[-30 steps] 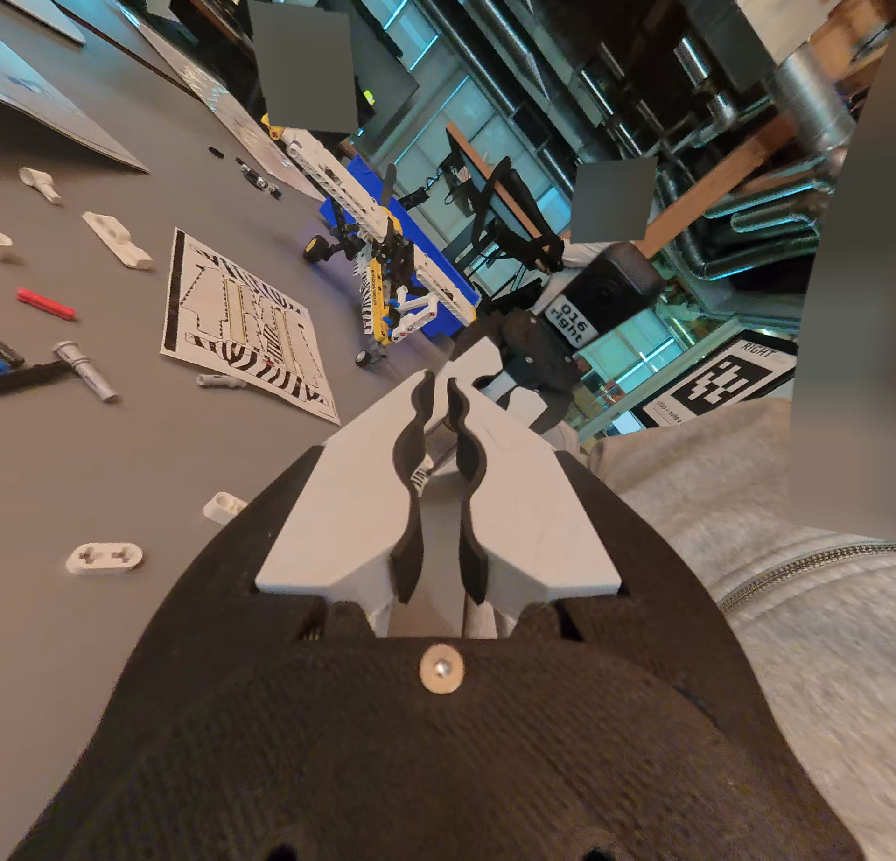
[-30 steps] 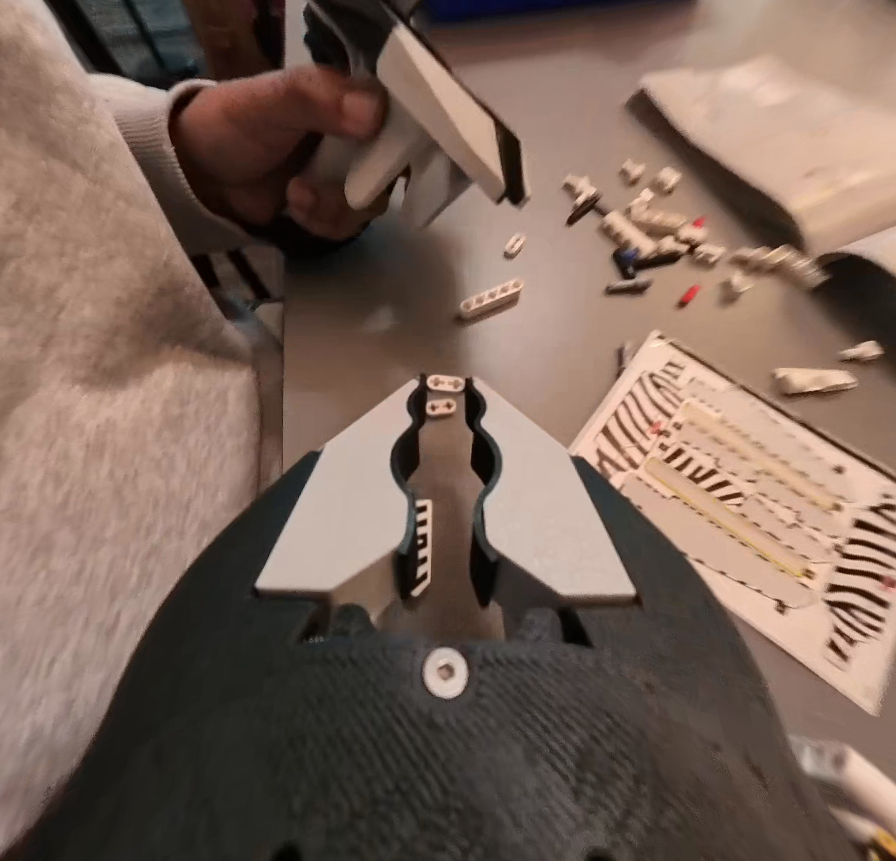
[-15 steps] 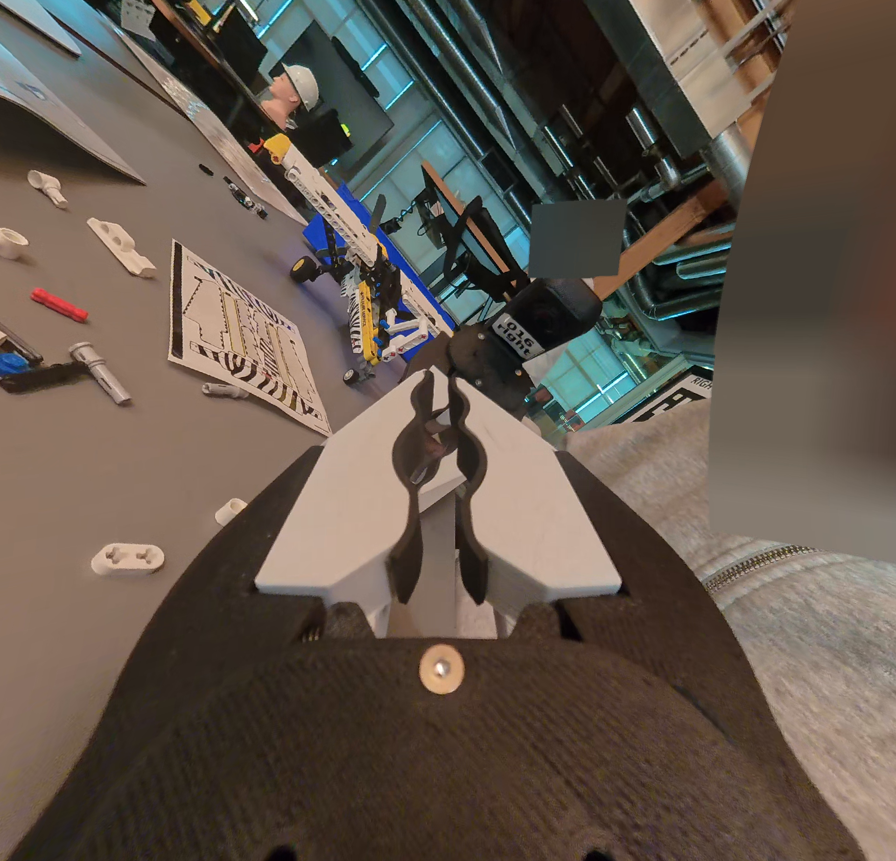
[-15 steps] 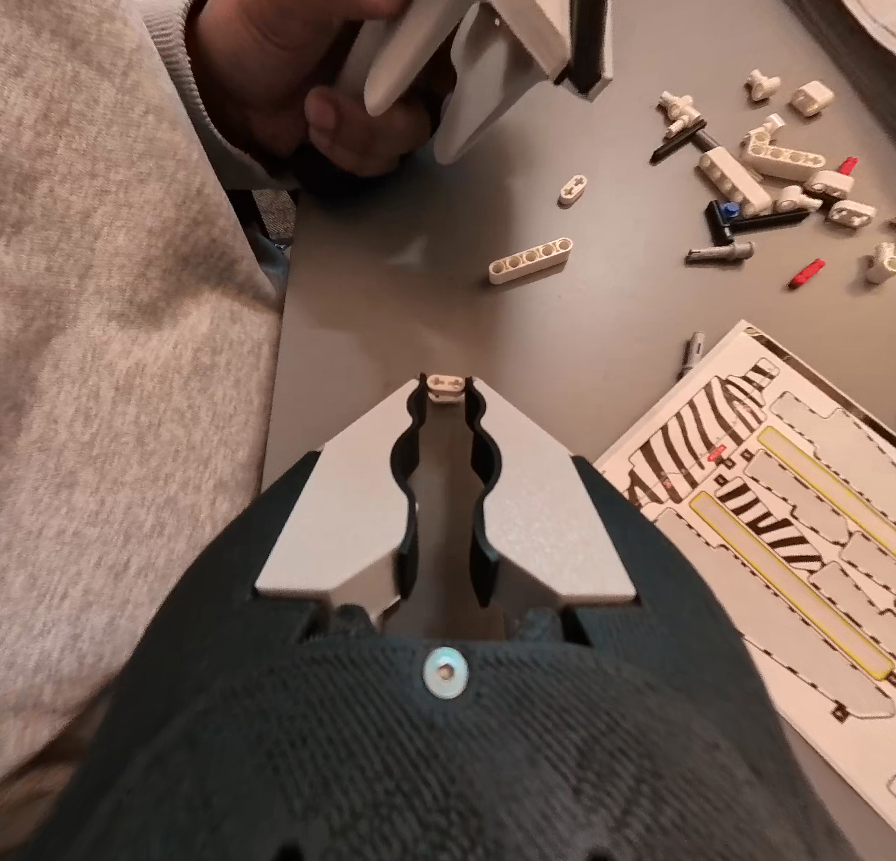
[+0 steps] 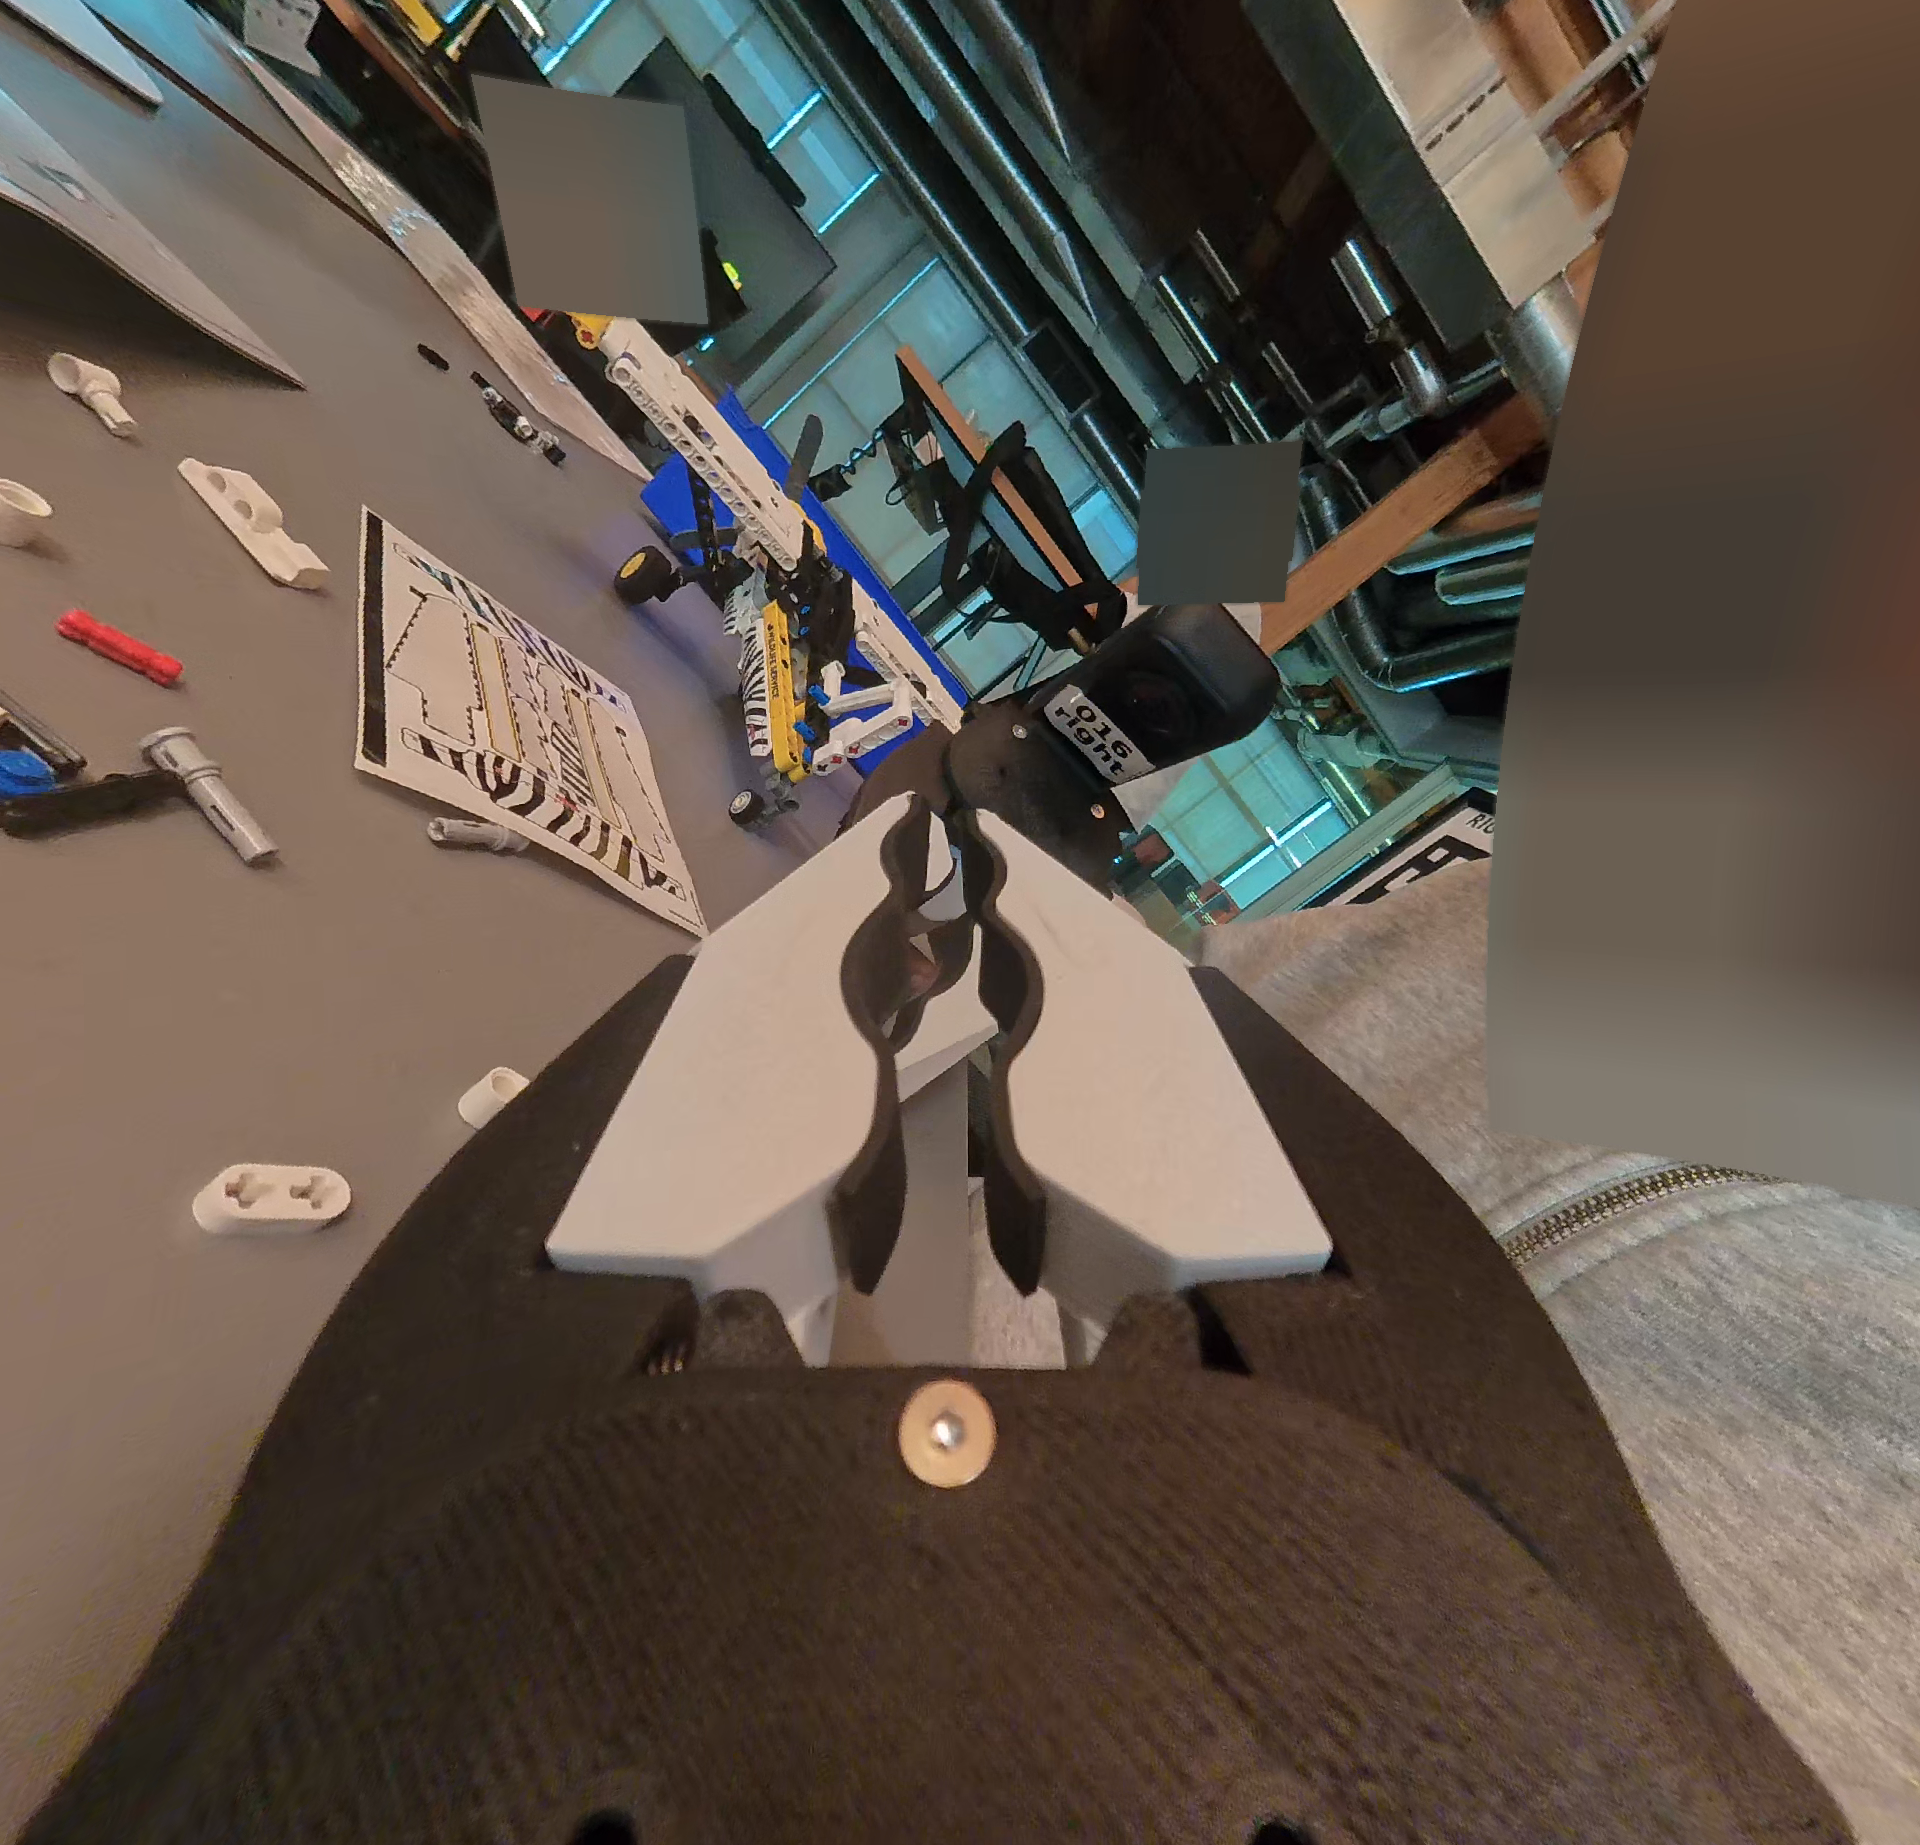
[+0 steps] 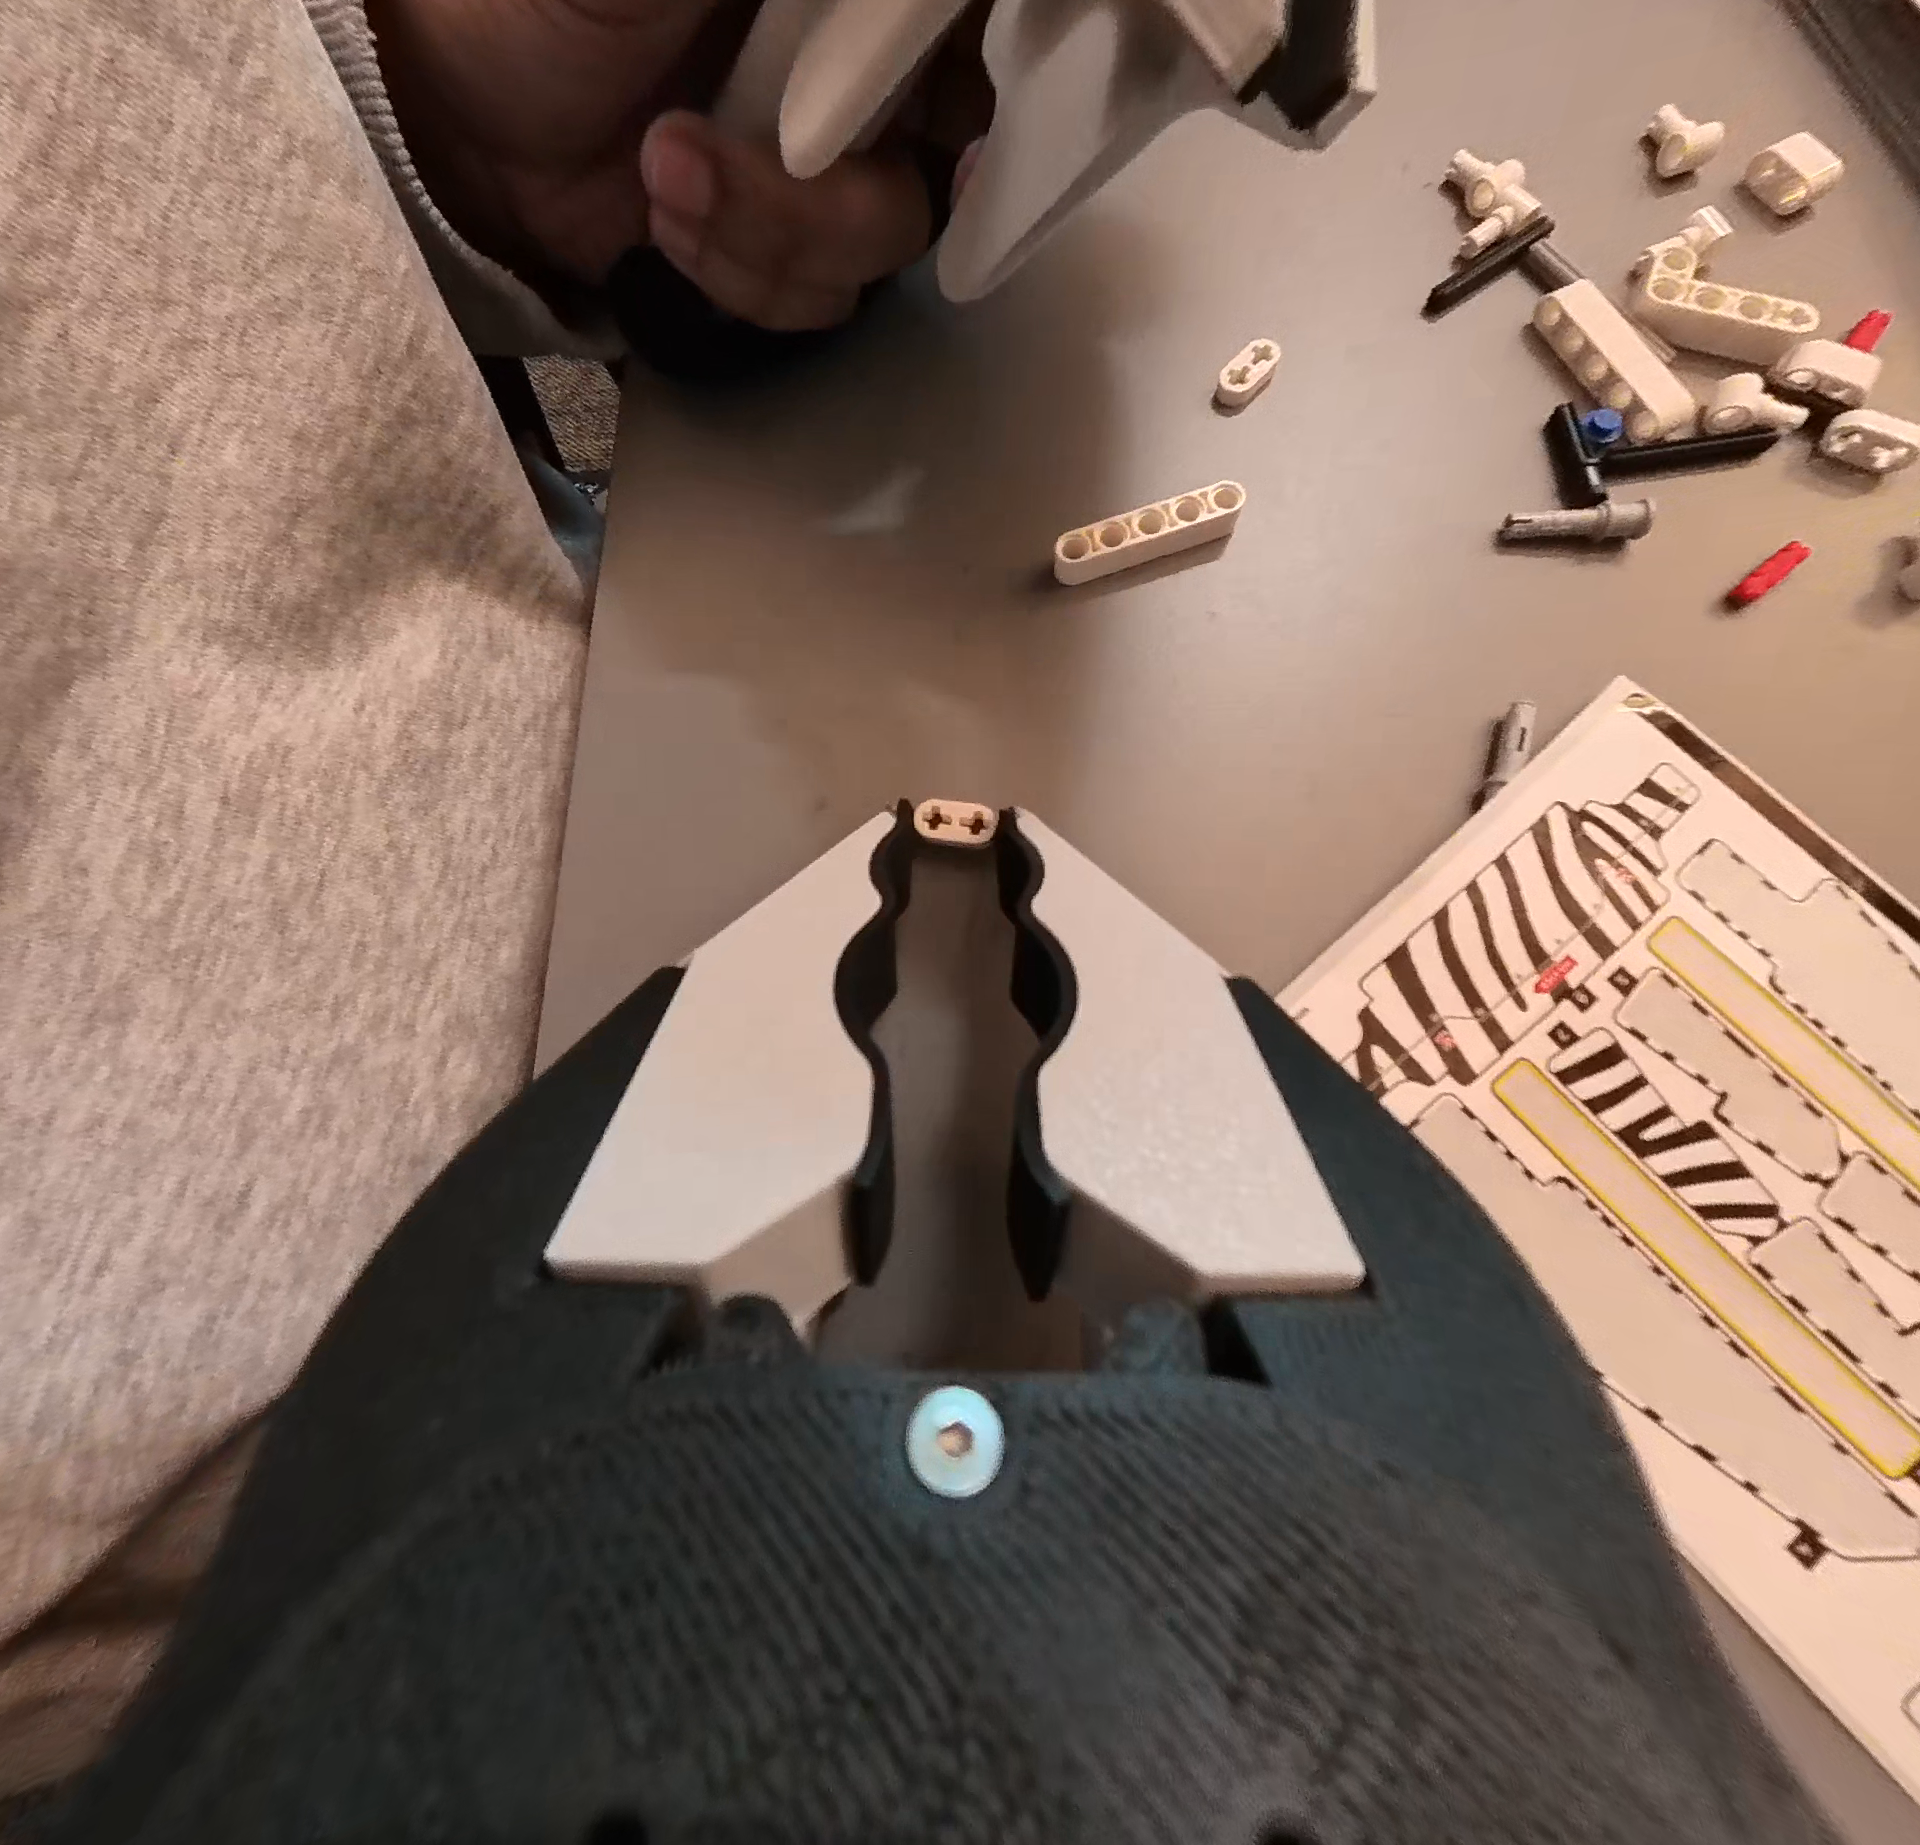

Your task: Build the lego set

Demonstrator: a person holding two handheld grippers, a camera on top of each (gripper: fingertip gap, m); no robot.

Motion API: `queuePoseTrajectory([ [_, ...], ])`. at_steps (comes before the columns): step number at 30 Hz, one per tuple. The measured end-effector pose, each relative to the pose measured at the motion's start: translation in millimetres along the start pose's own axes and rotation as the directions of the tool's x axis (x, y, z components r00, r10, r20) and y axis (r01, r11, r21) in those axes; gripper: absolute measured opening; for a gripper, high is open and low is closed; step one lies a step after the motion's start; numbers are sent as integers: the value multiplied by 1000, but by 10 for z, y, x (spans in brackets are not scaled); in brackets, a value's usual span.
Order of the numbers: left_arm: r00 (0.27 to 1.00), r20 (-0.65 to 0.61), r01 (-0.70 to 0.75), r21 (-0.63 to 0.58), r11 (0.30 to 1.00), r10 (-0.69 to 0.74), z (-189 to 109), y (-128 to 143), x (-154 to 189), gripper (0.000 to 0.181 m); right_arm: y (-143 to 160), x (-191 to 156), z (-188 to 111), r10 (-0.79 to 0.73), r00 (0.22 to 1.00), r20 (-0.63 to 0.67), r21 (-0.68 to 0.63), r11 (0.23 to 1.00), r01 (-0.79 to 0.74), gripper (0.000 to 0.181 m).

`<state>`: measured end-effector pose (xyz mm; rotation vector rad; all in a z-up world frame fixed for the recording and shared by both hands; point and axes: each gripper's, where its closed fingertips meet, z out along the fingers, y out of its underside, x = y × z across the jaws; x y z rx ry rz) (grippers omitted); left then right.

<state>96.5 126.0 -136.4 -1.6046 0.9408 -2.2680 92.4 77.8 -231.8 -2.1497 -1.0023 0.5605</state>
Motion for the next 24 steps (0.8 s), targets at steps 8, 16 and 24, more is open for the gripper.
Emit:
queuePoseTrajectory([
  [8,1000,-1,0,-1,1000,0,2,1,1,2,-14,1,-26,18,1000,-16,7,1000,-17,19],
  [16,1000,-2,0,0,1000,0,1,0,2,2,-7,16,-31,26,999,-31,10,1000,-26,14],
  [24,1000,-2,3,0,1000,-3,1,0,1,2,-31,11,-44,26,999,-34,25,999,-25,14],
])
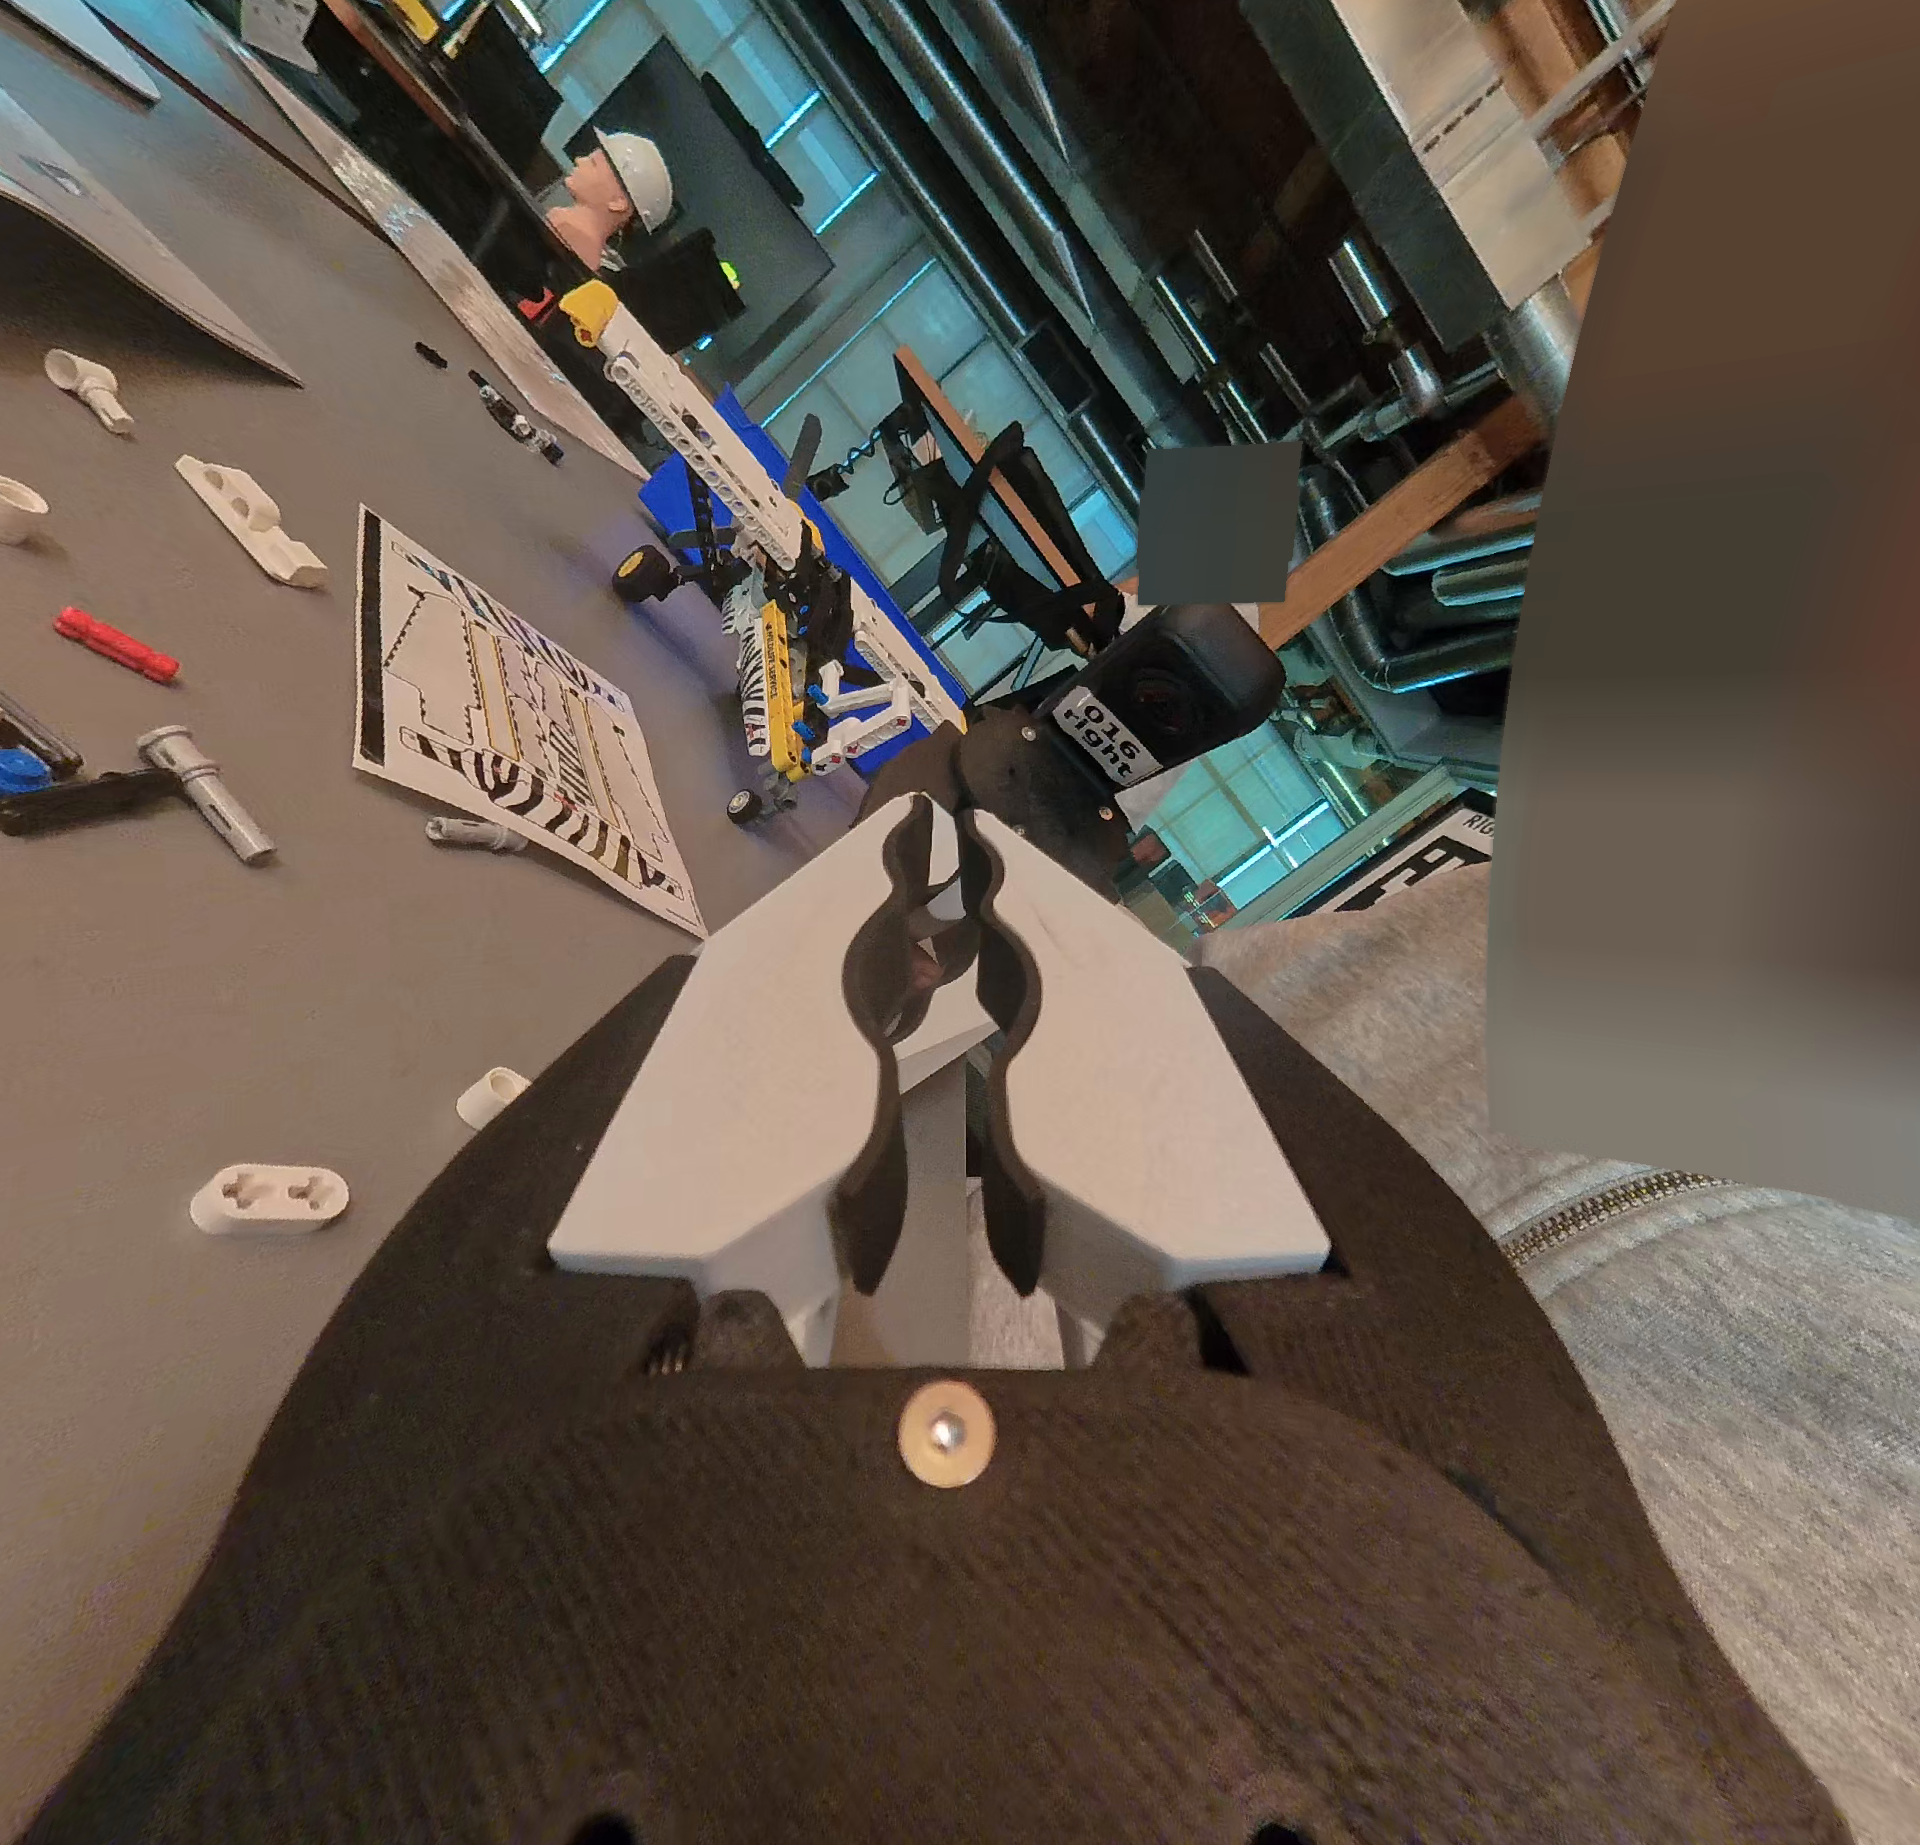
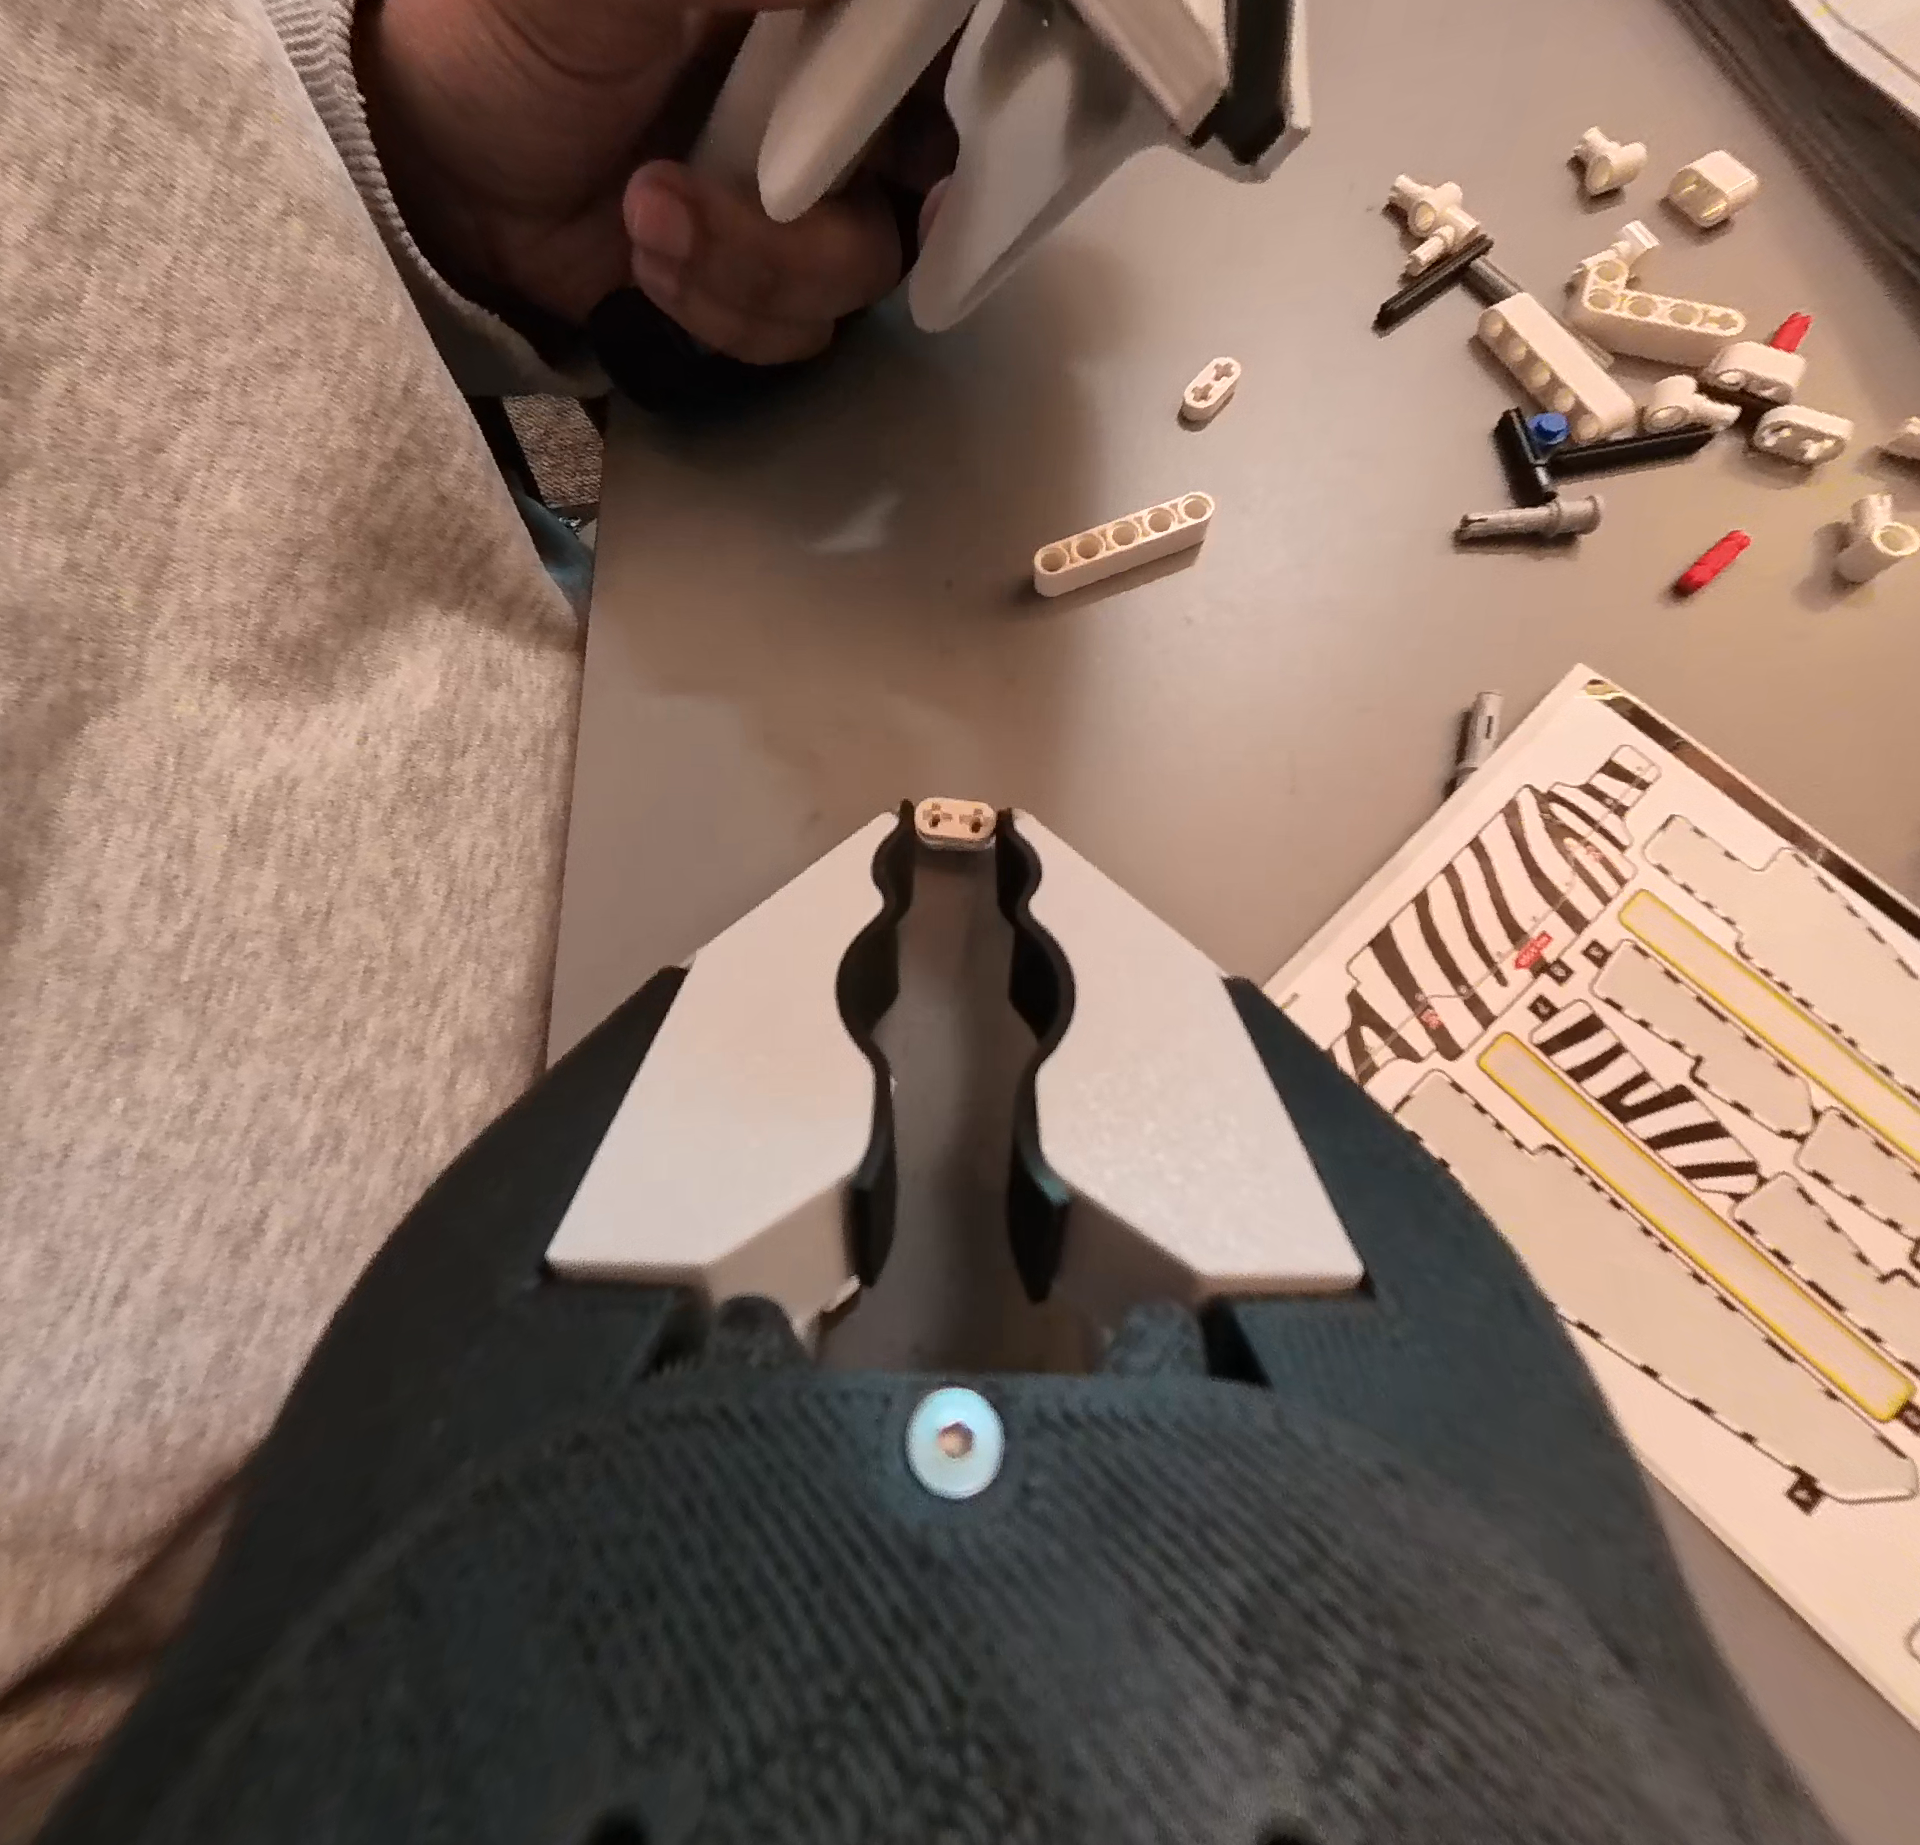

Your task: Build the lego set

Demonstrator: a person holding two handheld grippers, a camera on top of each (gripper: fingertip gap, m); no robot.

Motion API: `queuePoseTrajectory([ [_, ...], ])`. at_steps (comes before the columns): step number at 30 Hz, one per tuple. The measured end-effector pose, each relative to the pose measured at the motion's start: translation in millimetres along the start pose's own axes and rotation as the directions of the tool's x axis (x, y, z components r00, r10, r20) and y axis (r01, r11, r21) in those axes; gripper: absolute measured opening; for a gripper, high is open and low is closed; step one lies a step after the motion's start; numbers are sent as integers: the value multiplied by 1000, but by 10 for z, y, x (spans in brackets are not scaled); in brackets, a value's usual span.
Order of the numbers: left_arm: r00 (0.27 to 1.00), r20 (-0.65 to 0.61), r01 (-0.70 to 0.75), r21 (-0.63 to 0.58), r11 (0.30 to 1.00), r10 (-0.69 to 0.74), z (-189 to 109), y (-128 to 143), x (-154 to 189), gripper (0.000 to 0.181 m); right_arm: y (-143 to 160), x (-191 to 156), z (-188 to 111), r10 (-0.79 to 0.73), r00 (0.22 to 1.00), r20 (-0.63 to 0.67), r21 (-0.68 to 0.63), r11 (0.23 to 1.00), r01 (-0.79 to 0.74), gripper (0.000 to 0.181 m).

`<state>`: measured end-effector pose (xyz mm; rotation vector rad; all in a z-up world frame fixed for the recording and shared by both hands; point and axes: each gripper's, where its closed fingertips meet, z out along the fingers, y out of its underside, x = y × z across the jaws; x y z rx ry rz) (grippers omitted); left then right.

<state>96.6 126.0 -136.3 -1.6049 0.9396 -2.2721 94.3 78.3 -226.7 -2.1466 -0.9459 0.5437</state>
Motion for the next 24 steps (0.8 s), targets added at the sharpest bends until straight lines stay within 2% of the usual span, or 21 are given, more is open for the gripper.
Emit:
queuePoseTrajectory([
  [24,1000,-5,5,2,1000,-5,-3,-3,2,2,25,-6,30,-7,1000,7,-17,1000,7,15],
])
